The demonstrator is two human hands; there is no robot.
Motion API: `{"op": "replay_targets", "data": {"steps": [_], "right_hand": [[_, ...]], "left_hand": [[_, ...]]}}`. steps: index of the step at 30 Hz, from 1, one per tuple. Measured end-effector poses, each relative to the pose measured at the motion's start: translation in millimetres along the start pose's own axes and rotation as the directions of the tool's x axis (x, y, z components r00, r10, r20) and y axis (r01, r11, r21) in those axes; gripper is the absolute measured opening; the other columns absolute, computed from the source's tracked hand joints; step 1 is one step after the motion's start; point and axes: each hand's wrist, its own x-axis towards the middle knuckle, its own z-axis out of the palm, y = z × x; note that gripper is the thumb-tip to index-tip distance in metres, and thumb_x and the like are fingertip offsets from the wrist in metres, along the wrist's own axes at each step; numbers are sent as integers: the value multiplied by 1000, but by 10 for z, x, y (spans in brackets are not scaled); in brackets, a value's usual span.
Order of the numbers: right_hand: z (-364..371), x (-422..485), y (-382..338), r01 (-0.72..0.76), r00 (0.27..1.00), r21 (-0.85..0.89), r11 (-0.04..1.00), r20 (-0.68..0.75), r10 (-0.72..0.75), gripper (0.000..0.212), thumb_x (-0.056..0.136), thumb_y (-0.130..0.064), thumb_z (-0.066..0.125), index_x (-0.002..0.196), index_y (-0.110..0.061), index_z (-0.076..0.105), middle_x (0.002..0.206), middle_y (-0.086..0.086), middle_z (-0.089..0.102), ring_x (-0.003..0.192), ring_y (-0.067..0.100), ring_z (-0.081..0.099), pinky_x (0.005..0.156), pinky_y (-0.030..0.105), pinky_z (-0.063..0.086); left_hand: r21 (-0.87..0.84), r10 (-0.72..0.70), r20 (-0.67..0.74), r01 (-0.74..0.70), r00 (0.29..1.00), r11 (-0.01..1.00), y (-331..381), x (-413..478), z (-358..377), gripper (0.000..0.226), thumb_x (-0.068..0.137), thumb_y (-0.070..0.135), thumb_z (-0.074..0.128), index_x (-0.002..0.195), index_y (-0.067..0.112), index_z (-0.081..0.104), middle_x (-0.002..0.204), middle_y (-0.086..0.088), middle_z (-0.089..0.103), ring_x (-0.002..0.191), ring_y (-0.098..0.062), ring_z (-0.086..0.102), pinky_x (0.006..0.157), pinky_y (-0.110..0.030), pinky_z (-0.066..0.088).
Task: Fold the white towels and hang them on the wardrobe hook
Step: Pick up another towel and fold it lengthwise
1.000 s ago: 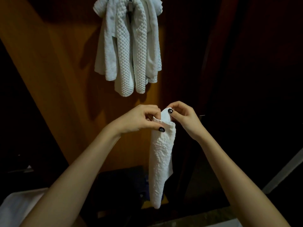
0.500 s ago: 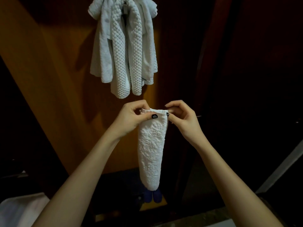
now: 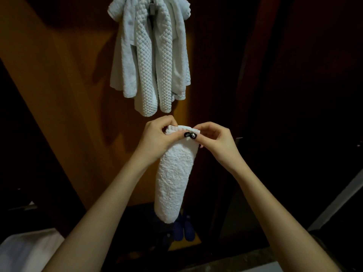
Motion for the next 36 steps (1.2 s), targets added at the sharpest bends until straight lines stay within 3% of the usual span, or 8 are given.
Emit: {"op": "replay_targets", "data": {"steps": [4,6,10,13,20,25,29,36], "right_hand": [[32,100,-63,65,998,-50,997,25,-64,12,88,-2,66,83,-13,64,77,-4,64,68,-2,58,62,13,44],[21,180,-106,89,996,-46,995,7,-88,16,88,-2,66,80,-14,62,73,-6,62,65,-3,57,60,12,43],[-72,348,-158,93,994,71,993,-64,-88,14,88,-3,67,78,-11,61,70,-4,61,64,4,55,59,16,43],[-84,445,-166,74,997,147,986,-32,-70,10,85,-9,69,79,-14,64,73,-2,62,69,12,54,62,22,42],[-90,498,-117,28,991,227,974,-134,3,7,96,-18,59,92,-13,54,77,4,57,62,11,52,58,26,44],[-66,189,210,-58,998,53,997,35,56,53,89,-54,51,89,-1,53,89,10,53,83,22,51,76,39,41],[-33,59,213,-43,999,156,987,-18,46,16,92,-25,63,102,-14,58,103,3,65,93,15,65,79,27,53],[-82,26,118,-13,997,103,995,-70,20,15,88,-16,69,97,-19,58,103,10,67,93,20,68,79,37,57]], "left_hand": [[8,-56,4,56,998,998,7,36,-40,28,80,22,76,67,12,52,63,8,47,59,-1,42,55,-17,34],[-130,-83,79,93,993,987,-8,50,-93,25,75,25,79,82,20,55,79,7,53,71,1,50,64,-15,41],[-296,-49,254,126,966,947,30,-46,-144,69,78,-1,71,130,35,44,131,12,50,116,4,51,90,-10,42],[-265,-19,335,114,942,957,73,-81,-84,57,80,1,67,126,30,52,122,31,58,121,10,47,95,-8,38],[-194,59,70,-44,996,980,163,63,60,27,80,-4,69,97,16,63,101,11,62,99,7,57,87,-9,40],[-123,113,-60,-119,992,985,224,293,-30,23,83,-1,68,100,13,60,102,11,59,103,4,55,93,-13,38],[-102,107,-97,-117,990,988,279,452,-49,21,84,1,67,101,12,61,103,10,59,105,2,55,97,-17,40],[-122,75,-193,-99,978,988,236,562,-96,21,84,6,68,100,18,61,103,14,60,104,6,55,93,-16,41]]}}
